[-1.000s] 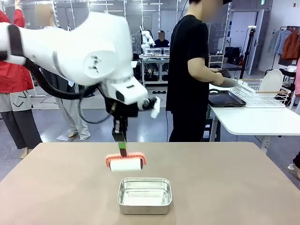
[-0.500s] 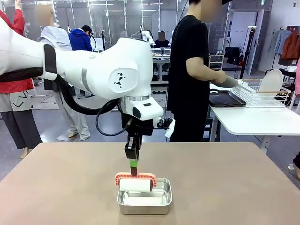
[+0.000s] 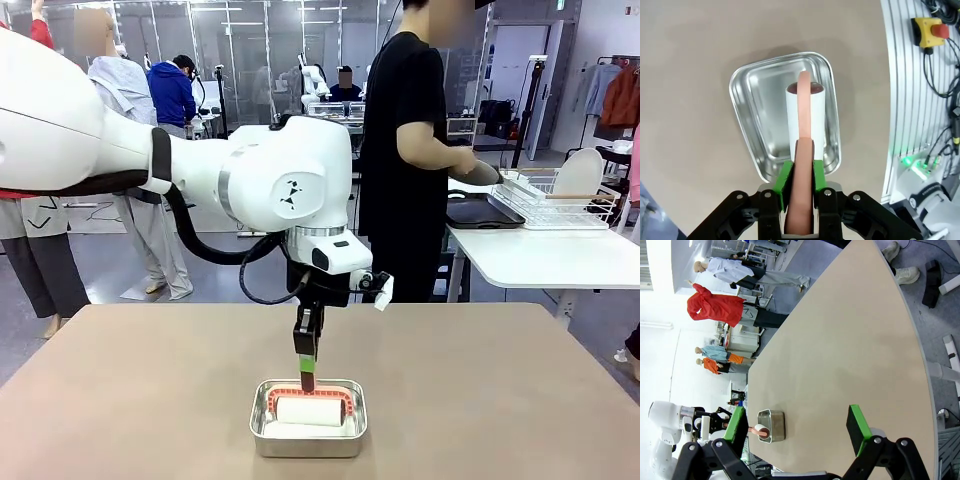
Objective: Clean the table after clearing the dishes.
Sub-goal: Place the Lint Roller back on top of the Airtight Container.
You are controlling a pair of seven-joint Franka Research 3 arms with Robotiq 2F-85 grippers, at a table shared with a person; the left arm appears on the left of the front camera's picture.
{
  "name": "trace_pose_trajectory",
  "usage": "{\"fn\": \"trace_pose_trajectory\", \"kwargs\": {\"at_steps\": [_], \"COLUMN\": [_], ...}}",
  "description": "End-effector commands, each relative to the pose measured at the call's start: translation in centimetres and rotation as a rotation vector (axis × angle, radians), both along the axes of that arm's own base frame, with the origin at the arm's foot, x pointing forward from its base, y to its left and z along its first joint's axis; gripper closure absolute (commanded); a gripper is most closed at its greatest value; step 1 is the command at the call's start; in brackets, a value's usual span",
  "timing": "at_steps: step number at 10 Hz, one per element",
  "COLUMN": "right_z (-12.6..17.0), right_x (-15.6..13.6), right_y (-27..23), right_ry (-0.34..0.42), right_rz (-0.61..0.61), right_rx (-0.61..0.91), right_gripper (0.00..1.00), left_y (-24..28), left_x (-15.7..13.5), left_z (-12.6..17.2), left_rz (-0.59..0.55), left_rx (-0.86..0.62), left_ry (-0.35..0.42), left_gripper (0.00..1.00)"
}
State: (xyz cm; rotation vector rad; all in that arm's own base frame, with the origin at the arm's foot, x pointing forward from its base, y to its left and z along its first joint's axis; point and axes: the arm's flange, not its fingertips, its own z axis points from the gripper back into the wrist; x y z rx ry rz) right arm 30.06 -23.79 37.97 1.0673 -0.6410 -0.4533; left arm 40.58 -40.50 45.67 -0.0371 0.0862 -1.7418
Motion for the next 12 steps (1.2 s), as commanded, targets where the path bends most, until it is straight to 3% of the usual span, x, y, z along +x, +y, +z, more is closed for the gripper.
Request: {"fn": "trace_pose_trajectory", "kwargs": {"at_steps": [1, 12], "right_z": [0.2, 0.2], "right_x": [0.0, 0.0], "right_y": [0.1, 0.1], "right_ry": [-0.011, -0.011], "right_rz": [-0.005, -0.005], "right_rx": [0.01, 0.01], "right_gripper": [0.0, 0.0], "left_y": [-0.5, -1.6], "left_x": [0.9, 5.9], "left_z": [0.2, -7.0], "left_rz": [0.023, 0.151], "left_rx": [0.034, 0.111], "left_ry": [-0.007, -0.009], "left_gripper": [0.78, 0.78]}}
